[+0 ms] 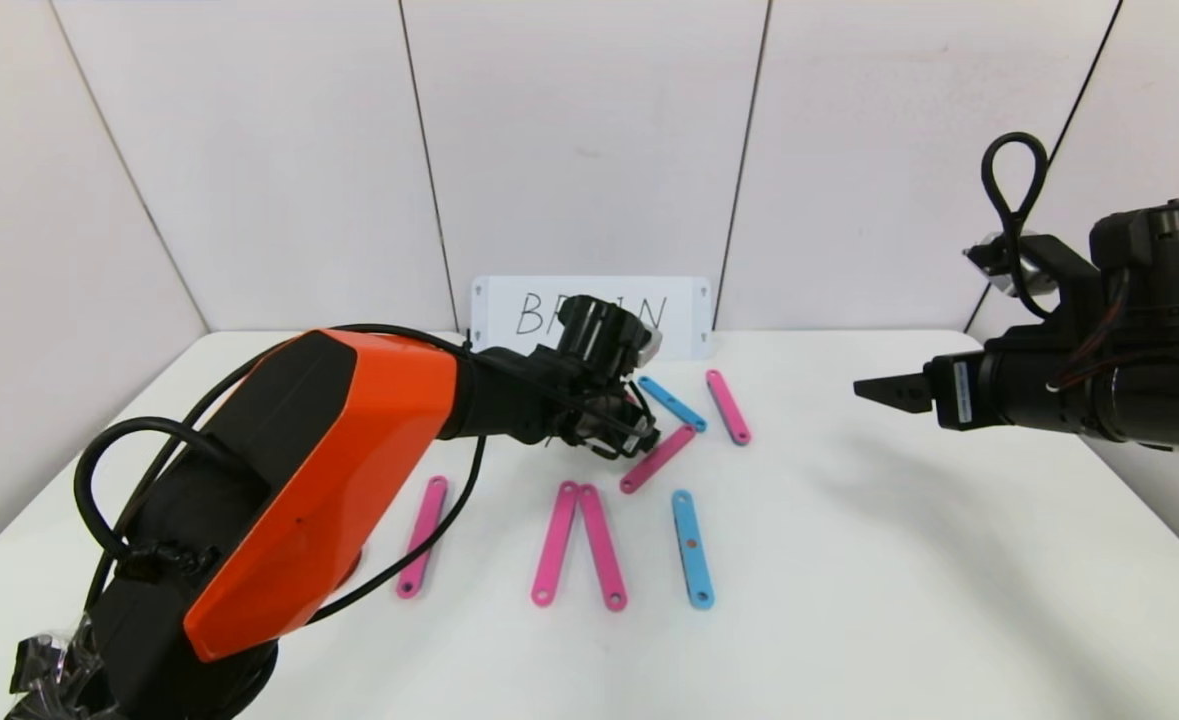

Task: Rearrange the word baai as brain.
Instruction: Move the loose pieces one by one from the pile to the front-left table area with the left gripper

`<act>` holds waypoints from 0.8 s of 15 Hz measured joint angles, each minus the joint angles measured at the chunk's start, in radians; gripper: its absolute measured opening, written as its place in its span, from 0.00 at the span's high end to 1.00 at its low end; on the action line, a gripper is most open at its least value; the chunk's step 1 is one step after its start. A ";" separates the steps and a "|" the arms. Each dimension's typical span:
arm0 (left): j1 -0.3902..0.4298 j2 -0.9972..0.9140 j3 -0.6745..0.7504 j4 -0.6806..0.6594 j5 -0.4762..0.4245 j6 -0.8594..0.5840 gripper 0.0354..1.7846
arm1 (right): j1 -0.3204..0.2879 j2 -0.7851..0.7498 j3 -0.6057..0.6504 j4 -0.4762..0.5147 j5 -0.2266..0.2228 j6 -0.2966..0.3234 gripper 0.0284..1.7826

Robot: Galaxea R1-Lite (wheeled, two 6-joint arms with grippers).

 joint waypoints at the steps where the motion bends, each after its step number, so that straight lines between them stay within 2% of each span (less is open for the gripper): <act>1: 0.000 0.001 -0.001 0.000 0.000 -0.001 0.22 | 0.000 0.000 0.000 0.000 0.000 0.000 0.02; 5: 0.001 0.006 -0.002 0.001 -0.003 -0.004 0.62 | 0.000 0.000 0.002 0.000 0.000 0.000 0.02; 7: 0.001 0.009 -0.002 0.000 -0.003 -0.010 0.78 | 0.000 0.000 0.003 0.000 0.000 -0.001 0.02; 9: 0.002 0.011 -0.002 -0.002 -0.003 -0.011 0.85 | 0.000 0.000 0.003 0.000 0.000 -0.001 0.02; 12: 0.003 0.010 0.000 -0.001 -0.004 -0.010 0.86 | 0.001 0.001 0.003 0.000 0.000 -0.001 0.02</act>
